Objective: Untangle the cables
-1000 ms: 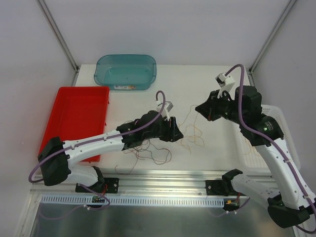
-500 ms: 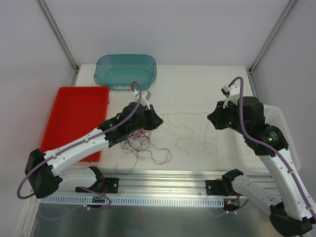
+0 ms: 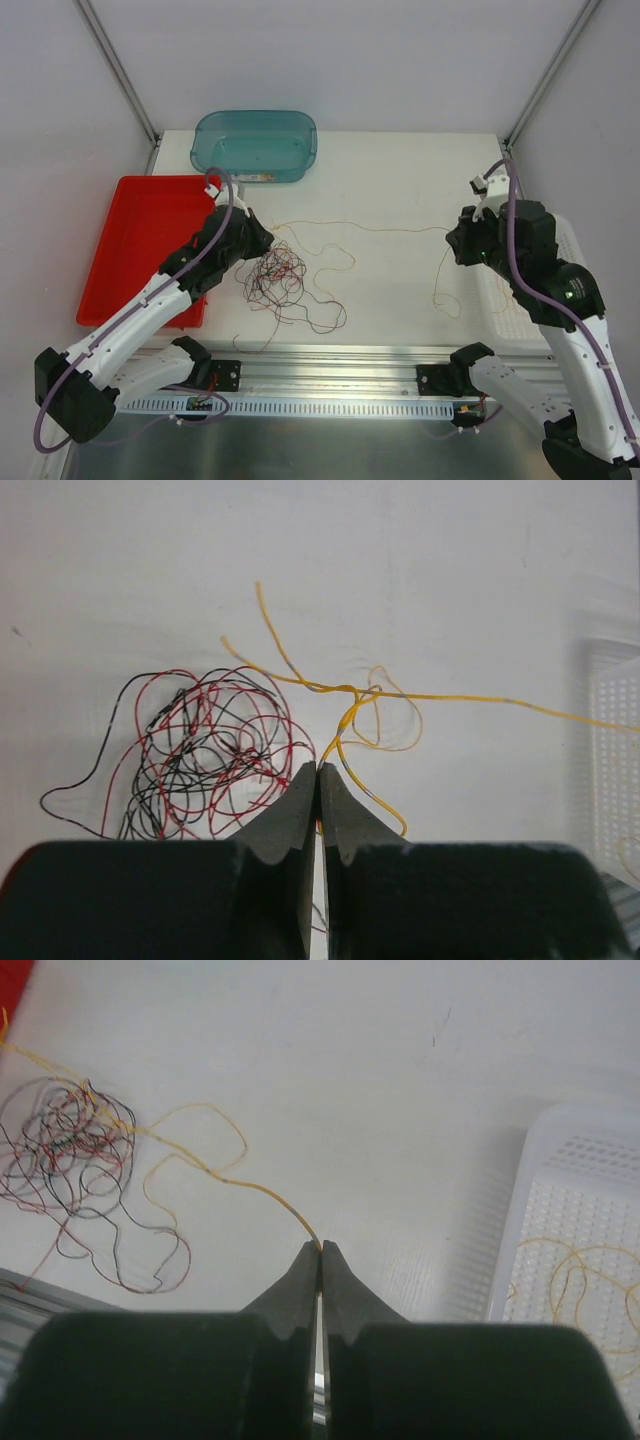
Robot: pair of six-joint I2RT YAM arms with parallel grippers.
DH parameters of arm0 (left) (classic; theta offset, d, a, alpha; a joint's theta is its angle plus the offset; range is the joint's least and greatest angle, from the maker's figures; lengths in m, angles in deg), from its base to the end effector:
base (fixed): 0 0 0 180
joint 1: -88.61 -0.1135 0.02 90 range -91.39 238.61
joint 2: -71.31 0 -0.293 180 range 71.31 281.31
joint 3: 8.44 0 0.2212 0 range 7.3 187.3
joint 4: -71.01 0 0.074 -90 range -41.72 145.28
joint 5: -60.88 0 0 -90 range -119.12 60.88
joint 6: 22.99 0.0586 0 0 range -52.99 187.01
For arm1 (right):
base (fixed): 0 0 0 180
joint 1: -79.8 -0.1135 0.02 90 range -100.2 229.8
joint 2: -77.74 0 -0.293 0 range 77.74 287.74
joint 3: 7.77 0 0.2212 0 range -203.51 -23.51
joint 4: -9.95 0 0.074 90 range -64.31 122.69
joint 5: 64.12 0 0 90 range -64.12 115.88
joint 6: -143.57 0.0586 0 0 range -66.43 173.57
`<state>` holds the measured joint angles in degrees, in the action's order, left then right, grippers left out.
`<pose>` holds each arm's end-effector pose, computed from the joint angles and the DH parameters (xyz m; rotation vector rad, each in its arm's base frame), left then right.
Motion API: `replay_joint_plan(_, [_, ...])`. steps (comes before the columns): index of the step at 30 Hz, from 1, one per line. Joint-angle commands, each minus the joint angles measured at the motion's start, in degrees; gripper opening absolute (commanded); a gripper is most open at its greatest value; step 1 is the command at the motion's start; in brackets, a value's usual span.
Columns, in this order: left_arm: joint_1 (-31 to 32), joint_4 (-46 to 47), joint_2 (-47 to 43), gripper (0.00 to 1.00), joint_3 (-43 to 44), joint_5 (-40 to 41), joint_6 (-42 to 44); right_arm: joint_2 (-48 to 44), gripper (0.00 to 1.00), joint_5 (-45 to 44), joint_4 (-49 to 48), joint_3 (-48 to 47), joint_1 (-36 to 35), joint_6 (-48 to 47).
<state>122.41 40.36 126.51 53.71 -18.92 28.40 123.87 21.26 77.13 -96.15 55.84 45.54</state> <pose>0.1661 -0.0987 0.3279 -0.2036 2.0247 -0.6374 0.0940 0.0366 0.4176 -0.5029 1.9416 0.0971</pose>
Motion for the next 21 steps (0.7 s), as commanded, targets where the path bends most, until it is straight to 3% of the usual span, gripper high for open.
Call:
replay_joint_plan(1, [-1.6,-2.9,2.2,0.0,-1.0,2.4,2.0,-1.0,0.01,-0.7,0.1,-7.3,0.6,-1.6])
replay_joint_plan(11, [-3.6,-4.9,12.2,0.0,-0.9,0.3,1.3,2.4,0.01,-6.2,1.7,-23.8,0.6,-6.2])
replay_joint_plan(15, [-3.5,-4.9,12.5,0.0,0.2,-3.5,2.5,3.6,0.01,-13.6,0.5,-22.9,0.8,-9.5])
replay_joint_plan(18, [-3.5,-4.9,11.5,0.0,1.0,-7.6,5.6,3.7,0.01,-24.9,-2.9,-19.9,1.4,-13.7])
replay_joint_plan(21, [-3.4,-4.9,10.0,0.0,1.1,-10.1,7.8,3.7,0.01,-28.2,-6.0,-20.3,2.7,-15.5])
